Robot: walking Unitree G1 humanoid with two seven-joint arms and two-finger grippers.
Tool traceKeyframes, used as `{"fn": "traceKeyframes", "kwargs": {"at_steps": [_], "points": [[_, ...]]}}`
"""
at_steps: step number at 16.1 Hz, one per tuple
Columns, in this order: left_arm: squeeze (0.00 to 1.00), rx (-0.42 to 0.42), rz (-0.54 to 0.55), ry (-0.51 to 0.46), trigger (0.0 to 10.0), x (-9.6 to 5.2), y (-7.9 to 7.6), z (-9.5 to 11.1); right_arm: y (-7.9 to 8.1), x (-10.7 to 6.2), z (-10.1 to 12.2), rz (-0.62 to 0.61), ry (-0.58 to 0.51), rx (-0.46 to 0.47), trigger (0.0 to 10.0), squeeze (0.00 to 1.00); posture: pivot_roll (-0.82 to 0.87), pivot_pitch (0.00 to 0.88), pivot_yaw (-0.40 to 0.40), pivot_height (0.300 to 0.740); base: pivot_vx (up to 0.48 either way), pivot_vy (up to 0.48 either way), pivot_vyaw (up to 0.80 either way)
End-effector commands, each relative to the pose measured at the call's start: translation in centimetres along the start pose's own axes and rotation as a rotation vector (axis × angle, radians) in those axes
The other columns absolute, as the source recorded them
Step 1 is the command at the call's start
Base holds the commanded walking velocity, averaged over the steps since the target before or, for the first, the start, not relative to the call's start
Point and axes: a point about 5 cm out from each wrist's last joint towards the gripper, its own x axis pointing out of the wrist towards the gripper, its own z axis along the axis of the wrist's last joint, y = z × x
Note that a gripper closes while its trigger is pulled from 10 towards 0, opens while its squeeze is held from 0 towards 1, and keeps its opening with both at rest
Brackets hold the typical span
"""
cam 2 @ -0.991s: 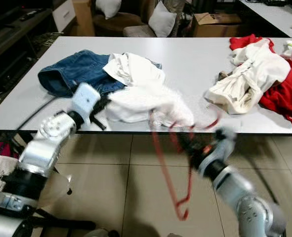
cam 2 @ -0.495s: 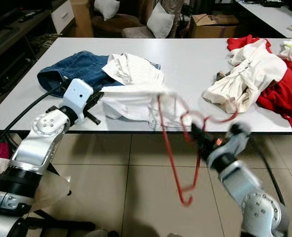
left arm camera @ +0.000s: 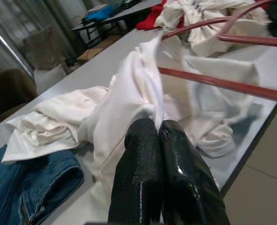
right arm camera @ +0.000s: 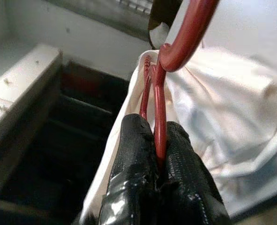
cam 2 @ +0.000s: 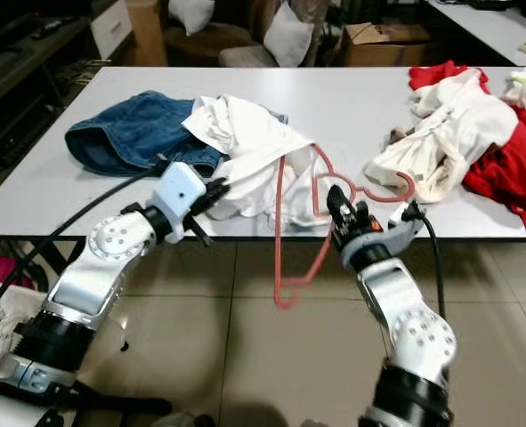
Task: Hang hanger
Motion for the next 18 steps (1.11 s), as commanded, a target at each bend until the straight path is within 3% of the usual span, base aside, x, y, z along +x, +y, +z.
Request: {"fn": "traceKeyframes", "kwargs": {"at_steps": [1, 6, 10, 11, 16, 18], "points": [[0.00, 0.031, -0.032, 0.004, 0.0, -0.3, -0.3, 0.0, -0.2, 0.4, 1.0, -0.026, -0.084, 0.056, 10.0, 0.00, -0.19, 0.000, 0.064, 0.740, 0.000, 0.000, 0.00], [0.00, -0.018, -0.171, 0.008, 0.0, -1.0, -1.7, -0.3, -0.1, 2.9, 1.2, -0.044, -0.212, 0.144, 10.0, 0.00, -0.16, 0.000, 0.081, 0.740, 0.000, 0.000, 0.00], [0.00, -0.157, -0.262, -0.047, 0.0, -1.5, -2.4, 0.9, 0.0, 4.6, 2.2, -0.097, -0.320, 0.184, 10.0, 0.00, -0.15, 0.000, 0.084, 0.740, 0.000, 0.000, 0.00], [0.00, -0.158, -0.338, -0.039, 0.0, -1.9, -3.3, 0.8, 0.3, 5.0, 2.0, -0.092, -0.320, 0.178, 10.0, 0.00, -0.15, 0.000, 0.083, 0.740, 0.000, 0.000, 0.00], [0.00, -0.240, -0.440, -0.086, 0.0, -1.8, -5.1, 2.0, 0.8, 6.3, 1.5, -0.094, -0.315, 0.171, 10.0, 0.00, -0.14, 0.000, 0.077, 0.740, 0.000, 0.000, 0.00], [0.00, -0.291, -0.409, -0.137, 0.0, -0.8, -5.3, 3.2, 1.0, 6.9, 0.9, -0.096, -0.285, 0.141, 10.0, 0.00, -0.14, 0.000, 0.071, 0.740, 0.000, 0.000, 0.00]]}}
